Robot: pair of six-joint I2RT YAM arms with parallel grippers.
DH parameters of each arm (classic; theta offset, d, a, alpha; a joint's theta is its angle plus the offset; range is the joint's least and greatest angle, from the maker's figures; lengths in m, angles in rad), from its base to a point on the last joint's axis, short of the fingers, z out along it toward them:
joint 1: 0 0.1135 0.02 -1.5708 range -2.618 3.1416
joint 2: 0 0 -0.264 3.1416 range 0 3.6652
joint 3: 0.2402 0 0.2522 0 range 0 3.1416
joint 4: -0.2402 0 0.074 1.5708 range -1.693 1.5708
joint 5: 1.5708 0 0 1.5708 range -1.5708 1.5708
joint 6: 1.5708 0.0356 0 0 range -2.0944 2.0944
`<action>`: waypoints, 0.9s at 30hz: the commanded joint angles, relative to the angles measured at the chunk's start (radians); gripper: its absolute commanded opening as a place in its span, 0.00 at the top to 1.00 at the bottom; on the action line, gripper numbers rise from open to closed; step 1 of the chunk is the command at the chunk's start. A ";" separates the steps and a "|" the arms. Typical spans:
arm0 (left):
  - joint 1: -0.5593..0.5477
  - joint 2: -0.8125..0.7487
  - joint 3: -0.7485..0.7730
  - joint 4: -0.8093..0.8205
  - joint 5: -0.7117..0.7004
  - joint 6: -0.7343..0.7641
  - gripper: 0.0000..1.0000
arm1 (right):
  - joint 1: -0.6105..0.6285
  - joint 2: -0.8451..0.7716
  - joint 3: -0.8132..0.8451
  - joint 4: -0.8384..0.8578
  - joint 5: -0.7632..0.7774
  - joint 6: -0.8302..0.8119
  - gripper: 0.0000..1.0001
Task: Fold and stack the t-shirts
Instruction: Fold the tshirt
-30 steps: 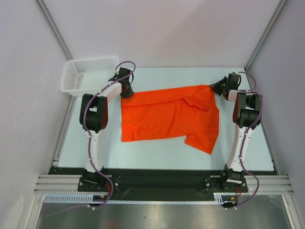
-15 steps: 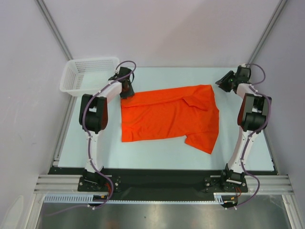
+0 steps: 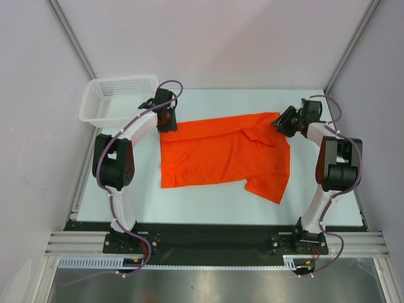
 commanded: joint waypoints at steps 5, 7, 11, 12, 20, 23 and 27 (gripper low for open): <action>0.010 -0.048 -0.091 0.043 -0.005 0.089 0.63 | 0.047 -0.056 -0.135 0.007 -0.010 0.013 0.57; 0.015 -0.048 -0.103 0.058 0.001 0.095 0.63 | 0.047 -0.062 -0.147 -0.011 0.004 -0.007 0.59; 0.021 -0.030 -0.091 0.049 0.010 0.098 0.64 | 0.047 -0.105 -0.168 -0.041 0.021 -0.018 0.59; 0.022 -0.030 -0.085 0.044 0.013 0.090 0.65 | 0.046 -0.122 -0.164 -0.054 0.022 -0.018 0.59; 0.047 0.000 -0.043 0.026 0.039 0.050 0.65 | 0.027 -0.130 -0.155 -0.095 0.067 -0.036 0.53; 0.058 0.024 0.001 -0.015 0.054 0.038 0.65 | 0.019 -0.098 -0.127 -0.137 0.073 -0.062 0.53; 0.067 0.035 0.035 -0.028 0.067 0.041 0.64 | 0.018 -0.076 -0.127 -0.115 0.073 -0.065 0.53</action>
